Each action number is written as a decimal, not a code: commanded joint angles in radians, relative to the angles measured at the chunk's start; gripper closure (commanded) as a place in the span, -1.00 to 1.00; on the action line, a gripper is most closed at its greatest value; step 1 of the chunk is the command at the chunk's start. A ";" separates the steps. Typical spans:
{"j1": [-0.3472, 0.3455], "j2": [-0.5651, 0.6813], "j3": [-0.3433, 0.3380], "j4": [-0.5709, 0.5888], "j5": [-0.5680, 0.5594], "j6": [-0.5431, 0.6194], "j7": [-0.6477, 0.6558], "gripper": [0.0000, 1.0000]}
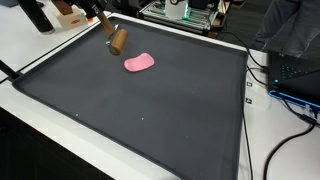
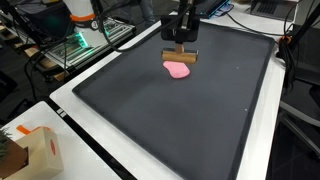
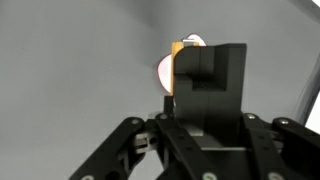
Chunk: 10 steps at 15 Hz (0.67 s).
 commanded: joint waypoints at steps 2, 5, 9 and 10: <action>0.059 -0.113 0.014 -0.108 -0.106 0.051 0.100 0.53; 0.101 -0.167 0.027 -0.164 -0.176 0.088 0.168 0.53; 0.157 -0.246 0.052 -0.262 -0.272 0.147 0.246 0.53; 0.169 -0.264 0.058 -0.285 -0.295 0.162 0.265 0.53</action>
